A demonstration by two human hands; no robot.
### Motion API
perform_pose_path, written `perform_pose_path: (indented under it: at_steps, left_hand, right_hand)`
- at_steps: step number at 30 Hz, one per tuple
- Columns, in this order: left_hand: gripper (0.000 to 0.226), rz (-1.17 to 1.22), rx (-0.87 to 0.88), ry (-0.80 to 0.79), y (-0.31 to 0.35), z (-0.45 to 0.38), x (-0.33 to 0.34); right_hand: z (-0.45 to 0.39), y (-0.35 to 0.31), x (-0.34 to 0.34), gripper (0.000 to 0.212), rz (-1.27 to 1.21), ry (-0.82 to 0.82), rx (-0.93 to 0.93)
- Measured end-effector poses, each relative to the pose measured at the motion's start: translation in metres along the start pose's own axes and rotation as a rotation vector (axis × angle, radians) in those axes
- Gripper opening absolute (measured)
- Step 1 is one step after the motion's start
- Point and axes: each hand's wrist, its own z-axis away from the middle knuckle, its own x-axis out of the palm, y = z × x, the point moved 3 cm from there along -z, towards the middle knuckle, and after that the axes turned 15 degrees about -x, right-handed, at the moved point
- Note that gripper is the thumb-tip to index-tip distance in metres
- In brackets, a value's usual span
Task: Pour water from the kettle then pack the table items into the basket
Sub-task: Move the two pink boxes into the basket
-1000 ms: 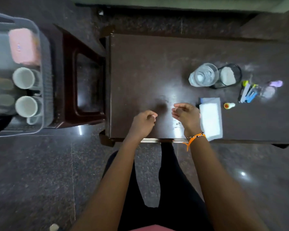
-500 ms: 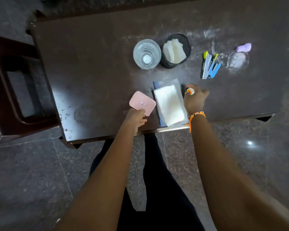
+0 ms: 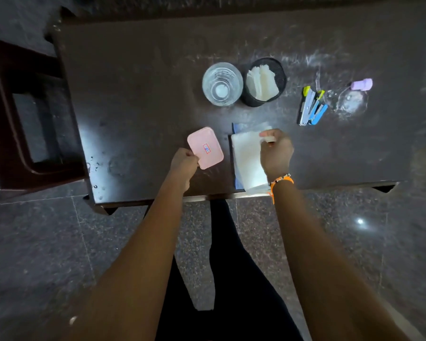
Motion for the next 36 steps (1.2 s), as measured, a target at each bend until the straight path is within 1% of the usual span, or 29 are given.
perform_pose_path:
  at_steps: [2,3,5,7,9,12,14,16,17,19,20,21,22,25,27,29,31,36]
  left_hand:
    - [0.011,0.083,0.010,-0.022,-0.004,0.005,-0.019]
    - [0.011,0.125,0.015,-0.040,-0.007,0.007,-0.032]
    - [0.019,0.213,0.057,-0.066,-0.013,0.009,-0.064]
    - [0.022,0.292,0.107,-0.058,-0.021,0.011,-0.103]
    - [0.024,0.372,0.148,-0.036,-0.030,0.014,-0.148]
    - [0.025,0.501,0.220,-0.009,-0.040,0.018,-0.220]
    - [0.026,0.581,0.249,0.045,-0.046,0.020,-0.274]
    - [0.023,0.594,0.286,0.134,-0.044,0.027,-0.314]
    - [0.019,0.571,0.325,0.228,-0.042,0.031,-0.340]
    - [0.013,0.452,0.425,0.505,-0.033,0.042,-0.393]
    - [0.015,0.399,0.465,0.636,-0.026,0.047,-0.420]
    - [0.018,0.364,0.489,0.726,-0.017,0.049,-0.446]
    - [0.022,0.350,0.503,0.771,-0.006,0.051,-0.466]
    - [0.037,0.244,0.426,0.862,0.033,0.044,-0.516]
    - [0.045,0.188,0.366,0.886,0.059,0.038,-0.536]
    - [0.047,0.178,0.295,0.885,0.084,0.026,-0.555]
    - [0.047,0.107,0.215,0.887,0.101,0.012,-0.567]
    - [0.045,-0.148,0.146,0.818,0.123,-0.024,-0.579]
  right_hand:
    - [0.017,-0.023,0.011,0.018,-0.014,-0.022,-0.117]
    - [0.025,-0.037,0.019,0.016,-0.040,-0.037,-0.168]
    - [0.043,-0.068,0.043,0.015,-0.111,-0.118,-0.274]
    - [0.060,-0.100,0.069,0.015,-0.145,-0.218,-0.346]
    - [0.078,-0.132,0.098,0.015,-0.169,-0.294,-0.391]
    - [0.105,-0.181,0.144,0.017,-0.199,-0.414,-0.397]
    - [0.122,-0.214,0.176,0.019,-0.214,-0.494,-0.396]
    - [0.132,-0.237,0.196,0.019,-0.210,-0.522,-0.412]
    - [0.138,-0.251,0.208,0.019,-0.203,-0.535,-0.428]
    - [0.150,-0.277,0.230,0.019,-0.185,-0.562,-0.459]
    - [0.156,-0.290,0.242,0.019,-0.178,-0.574,-0.474]
    - [0.161,-0.301,0.252,0.019,-0.179,-0.580,-0.485]
    - [0.165,-0.312,0.259,0.019,-0.184,-0.581,-0.492]
    - [0.176,-0.340,0.279,0.017,-0.198,-0.562,-0.505]
    - [0.180,-0.354,0.285,0.016,-0.225,-0.548,-0.498]
    - [0.183,-0.371,0.293,0.016,-0.258,-0.542,-0.500]
    - [0.182,-0.383,0.296,0.016,-0.276,-0.540,-0.505]
    - [0.175,-0.412,0.298,0.015,-0.332,-0.443,-0.534]
